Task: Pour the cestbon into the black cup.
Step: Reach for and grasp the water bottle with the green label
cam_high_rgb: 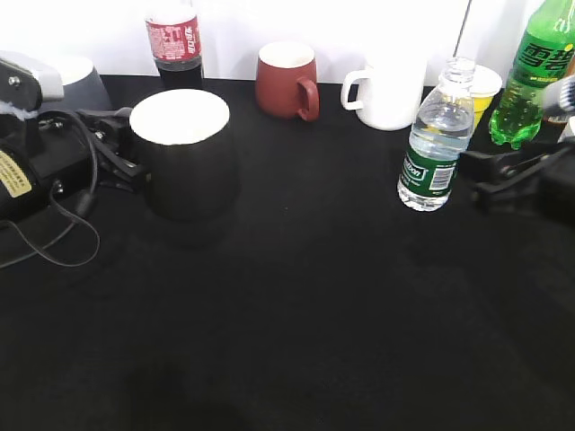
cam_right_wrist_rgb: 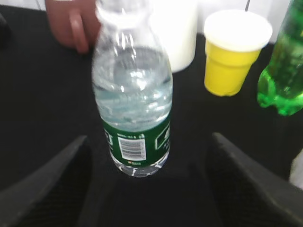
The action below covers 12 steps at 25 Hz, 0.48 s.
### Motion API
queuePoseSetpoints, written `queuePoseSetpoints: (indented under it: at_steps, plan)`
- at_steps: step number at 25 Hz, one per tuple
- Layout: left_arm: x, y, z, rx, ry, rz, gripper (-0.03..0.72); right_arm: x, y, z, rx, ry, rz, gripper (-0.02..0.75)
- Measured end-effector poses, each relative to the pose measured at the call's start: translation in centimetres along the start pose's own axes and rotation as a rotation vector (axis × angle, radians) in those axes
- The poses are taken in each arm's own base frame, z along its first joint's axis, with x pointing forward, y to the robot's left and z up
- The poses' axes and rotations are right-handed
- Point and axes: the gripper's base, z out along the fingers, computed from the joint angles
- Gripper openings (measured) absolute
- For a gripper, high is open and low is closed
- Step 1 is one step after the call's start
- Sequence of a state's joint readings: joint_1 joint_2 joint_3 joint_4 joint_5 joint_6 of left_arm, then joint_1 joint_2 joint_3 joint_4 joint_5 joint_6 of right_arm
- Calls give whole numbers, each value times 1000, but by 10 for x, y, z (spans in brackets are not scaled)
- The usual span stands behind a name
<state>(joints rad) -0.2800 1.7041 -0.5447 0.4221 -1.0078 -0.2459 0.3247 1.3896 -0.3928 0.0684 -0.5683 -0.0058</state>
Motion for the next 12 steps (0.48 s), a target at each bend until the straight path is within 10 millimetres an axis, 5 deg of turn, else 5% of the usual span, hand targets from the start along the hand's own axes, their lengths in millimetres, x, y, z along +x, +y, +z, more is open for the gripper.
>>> queuePoseSetpoints:
  at_steps: [4,12]
  plan:
    - [0,0,0,-1,4,0,63,24,-1,25,6,6,19,599]
    - [2,1,0,-6,22,0,63,37,1,53,-11,-64,11,660]
